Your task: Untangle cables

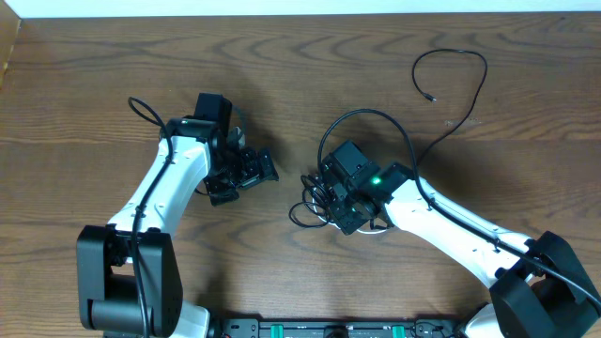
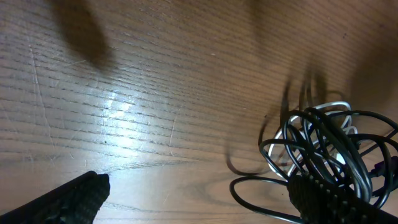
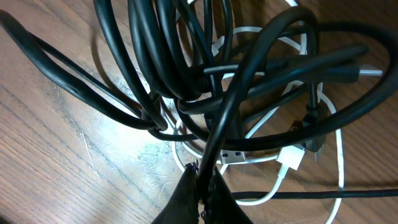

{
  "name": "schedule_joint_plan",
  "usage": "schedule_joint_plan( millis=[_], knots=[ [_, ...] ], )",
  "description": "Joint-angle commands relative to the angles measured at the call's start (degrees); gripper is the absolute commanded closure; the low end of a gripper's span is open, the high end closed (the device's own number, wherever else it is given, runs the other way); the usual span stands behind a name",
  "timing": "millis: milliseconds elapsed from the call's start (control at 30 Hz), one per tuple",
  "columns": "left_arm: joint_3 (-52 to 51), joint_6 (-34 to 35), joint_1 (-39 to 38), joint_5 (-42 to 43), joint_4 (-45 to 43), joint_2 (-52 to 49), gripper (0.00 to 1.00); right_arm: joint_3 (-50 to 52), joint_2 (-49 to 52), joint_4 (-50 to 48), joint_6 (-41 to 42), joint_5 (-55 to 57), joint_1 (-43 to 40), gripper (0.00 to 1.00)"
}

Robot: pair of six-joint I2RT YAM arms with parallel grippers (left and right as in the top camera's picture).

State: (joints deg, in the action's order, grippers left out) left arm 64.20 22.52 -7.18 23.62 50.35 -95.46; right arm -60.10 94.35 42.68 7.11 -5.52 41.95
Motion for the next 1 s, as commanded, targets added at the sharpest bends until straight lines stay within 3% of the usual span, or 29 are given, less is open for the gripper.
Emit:
schedule_joint_plan(
  millis=[0,267,500,733,967],
  knots=[
    [-0.2,0.1,0.1,-0.6,0.1,0.0,0.02,-0.7,-0.7,0.5,1.0,0.4,0.0,0.99],
    [-0.2,0.1,0.1,-0.6,0.1,0.0,0.02,-14.7,-5.9,9.4,1.4,3.2,-0.4,0.99],
    [-0.2,0.1,0.1,-0.6,0.2,0.0,0.02,-24.1,-10.8,9.4,-2.3,7.7,-0.4,0.99],
    [-0.2,0.1,0.1,-0.6,0.1,0.0,0.02,-25.2,-12.6,9.2,-1.8,24.8,-0.4,0.99],
    [-0.2,0.1,0.1,-0.6,0.1,0.0,0.02,-25.2,-12.6,6.6,0.0,18.8,-0.4,0.99]
  ],
)
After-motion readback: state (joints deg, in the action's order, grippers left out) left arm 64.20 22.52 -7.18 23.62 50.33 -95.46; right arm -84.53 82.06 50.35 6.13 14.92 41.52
